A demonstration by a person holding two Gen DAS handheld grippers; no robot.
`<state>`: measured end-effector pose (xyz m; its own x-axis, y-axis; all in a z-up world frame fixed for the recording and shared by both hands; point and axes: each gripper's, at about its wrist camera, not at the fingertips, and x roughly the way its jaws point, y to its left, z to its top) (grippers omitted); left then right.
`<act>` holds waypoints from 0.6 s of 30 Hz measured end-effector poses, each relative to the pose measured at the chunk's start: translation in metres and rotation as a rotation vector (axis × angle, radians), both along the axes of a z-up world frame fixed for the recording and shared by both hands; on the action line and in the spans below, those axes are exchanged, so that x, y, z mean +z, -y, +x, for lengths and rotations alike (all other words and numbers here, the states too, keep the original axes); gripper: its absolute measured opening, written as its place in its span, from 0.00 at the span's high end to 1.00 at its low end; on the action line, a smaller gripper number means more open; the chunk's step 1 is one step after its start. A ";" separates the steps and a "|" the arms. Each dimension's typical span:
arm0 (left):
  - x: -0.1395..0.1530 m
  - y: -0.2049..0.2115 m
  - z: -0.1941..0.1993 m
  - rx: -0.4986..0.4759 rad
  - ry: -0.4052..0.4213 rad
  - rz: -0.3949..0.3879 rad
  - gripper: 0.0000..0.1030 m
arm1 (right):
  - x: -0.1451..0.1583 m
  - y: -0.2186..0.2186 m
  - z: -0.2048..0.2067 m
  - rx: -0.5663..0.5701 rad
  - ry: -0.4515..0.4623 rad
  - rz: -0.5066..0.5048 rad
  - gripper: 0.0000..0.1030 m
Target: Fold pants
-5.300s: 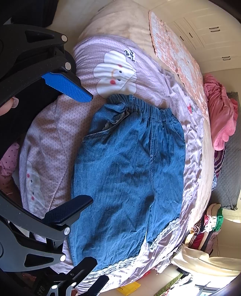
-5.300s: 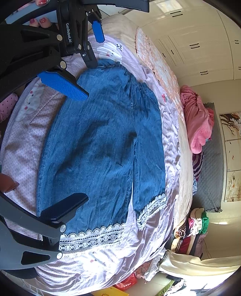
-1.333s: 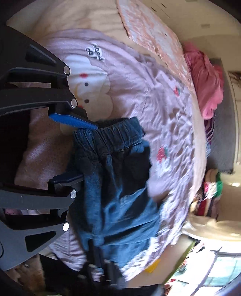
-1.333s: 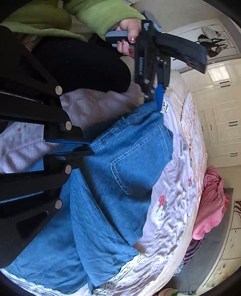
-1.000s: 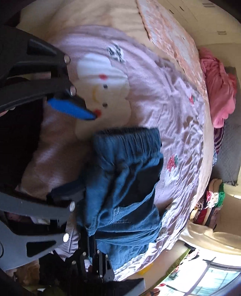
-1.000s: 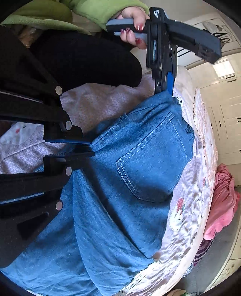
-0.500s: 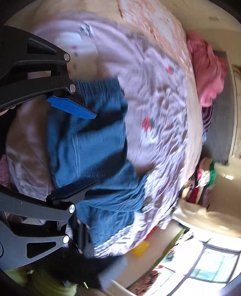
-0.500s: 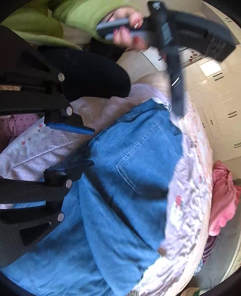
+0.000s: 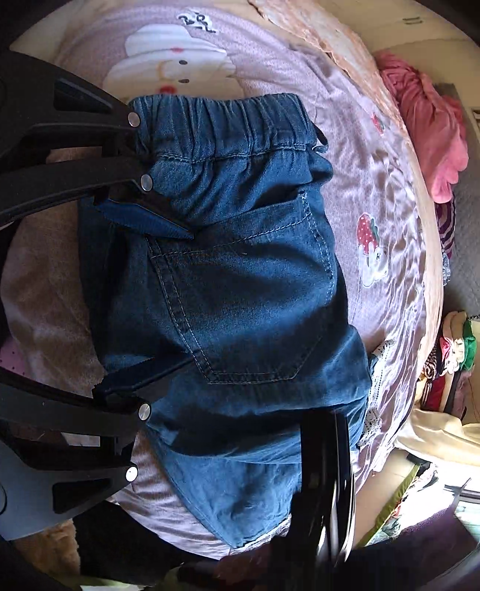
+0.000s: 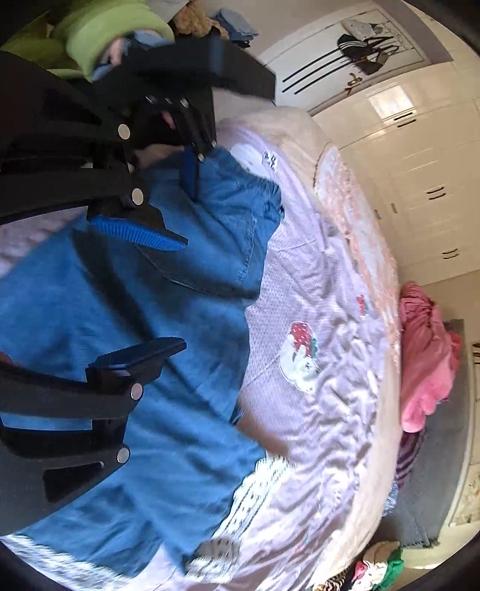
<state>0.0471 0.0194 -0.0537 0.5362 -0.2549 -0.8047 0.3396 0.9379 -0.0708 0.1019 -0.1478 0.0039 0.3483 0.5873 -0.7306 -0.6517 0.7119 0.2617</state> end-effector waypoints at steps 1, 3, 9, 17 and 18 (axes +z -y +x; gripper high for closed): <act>0.000 -0.001 0.000 -0.001 -0.001 -0.007 0.47 | -0.007 -0.004 0.006 -0.002 -0.018 -0.016 0.53; 0.000 -0.004 0.000 -0.004 0.001 -0.018 0.47 | -0.025 -0.013 0.016 -0.007 -0.053 -0.081 0.53; 0.005 -0.004 0.002 0.014 -0.009 -0.052 0.46 | -0.031 -0.012 0.014 -0.009 -0.067 -0.089 0.52; 0.079 0.004 -0.013 -0.016 0.094 -0.150 0.29 | 0.035 0.055 0.028 -0.138 0.032 0.042 0.38; 0.083 0.010 -0.013 -0.033 0.101 -0.153 0.28 | 0.037 0.061 0.034 -0.165 0.037 0.035 0.38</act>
<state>0.0343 0.0097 0.0289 0.6020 -0.3889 -0.6974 0.3823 0.9072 -0.1758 0.1362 -0.2092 0.0410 0.4685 0.5443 -0.6958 -0.5361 0.8012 0.2658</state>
